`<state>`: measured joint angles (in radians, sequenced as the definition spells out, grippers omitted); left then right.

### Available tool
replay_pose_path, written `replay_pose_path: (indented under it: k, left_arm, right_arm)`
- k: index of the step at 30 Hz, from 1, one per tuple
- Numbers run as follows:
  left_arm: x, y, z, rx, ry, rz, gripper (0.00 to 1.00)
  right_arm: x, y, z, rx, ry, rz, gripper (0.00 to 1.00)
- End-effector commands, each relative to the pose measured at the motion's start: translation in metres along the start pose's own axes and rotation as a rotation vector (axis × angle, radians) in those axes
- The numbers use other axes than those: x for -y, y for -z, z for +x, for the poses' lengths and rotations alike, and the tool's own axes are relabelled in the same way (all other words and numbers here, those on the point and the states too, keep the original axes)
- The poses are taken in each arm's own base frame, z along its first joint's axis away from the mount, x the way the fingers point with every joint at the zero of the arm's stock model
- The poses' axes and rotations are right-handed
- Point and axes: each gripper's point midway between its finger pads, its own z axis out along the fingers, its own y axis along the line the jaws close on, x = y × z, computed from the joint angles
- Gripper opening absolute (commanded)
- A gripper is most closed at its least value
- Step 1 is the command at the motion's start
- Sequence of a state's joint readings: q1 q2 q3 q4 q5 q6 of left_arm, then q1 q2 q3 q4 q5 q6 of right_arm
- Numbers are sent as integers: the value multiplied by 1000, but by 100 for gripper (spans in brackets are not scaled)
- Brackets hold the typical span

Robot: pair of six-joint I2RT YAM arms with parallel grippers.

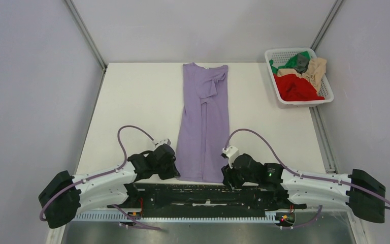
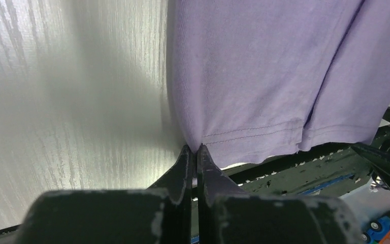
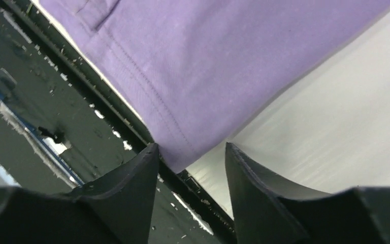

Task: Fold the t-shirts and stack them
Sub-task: Grab the bottom of the folded rectangular tshirt with both arms, then fold the folded rectangular tshirt in 1/3 of the way

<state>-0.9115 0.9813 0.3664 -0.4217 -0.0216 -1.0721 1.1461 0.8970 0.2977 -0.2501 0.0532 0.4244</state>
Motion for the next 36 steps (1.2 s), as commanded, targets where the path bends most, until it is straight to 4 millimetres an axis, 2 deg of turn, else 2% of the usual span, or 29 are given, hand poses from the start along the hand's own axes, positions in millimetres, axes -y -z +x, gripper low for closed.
replay_pose_path:
  k: [1, 5, 7, 9, 14, 17, 19, 21, 26, 29, 36]
  left_arm:
    - [0, 2, 7, -11, 39, 28, 2]
    - [10, 6, 14, -46, 51, 85, 2]
    - [12, 7, 19, -56, 63, 102, 2]
    - [15, 10, 22, -62, 67, 121, 2]
    - [34, 23, 24, -69, 55, 195, 2]
    - [57, 28, 13, -38, 22, 270, 2]
    - [76, 29, -3, 24, -5, 314, 2]
    - [93, 29, -27, 116, -36, 309, 2]
    - [124, 26, -81, 263, -86, 232, 2]
    - [126, 19, -111, 280, -53, 207, 2]
    - [114, 6, -180, 308, 35, 176, 2]
  right_arm:
    - [16, -7, 4, 40, -32, 78, 49]
    - [14, -10, 9, 42, -25, 52, 32]
    - [10, -9, 13, 29, -30, 25, 13]
    - [3, -5, 14, 28, -36, -18, 0]
    - [-13, 7, 1, 71, -29, -97, 0]
    - [-2, 8, -14, 129, -22, -24, 0]
    - [14, 7, -31, 199, -18, 73, 0]
    - [25, 8, -52, 264, -20, 152, 0]
    - [49, 12, -107, 380, -45, 261, 0]
    - [65, 13, -135, 416, -72, 284, 0]
    - [95, 13, -196, 425, -24, 371, 0]
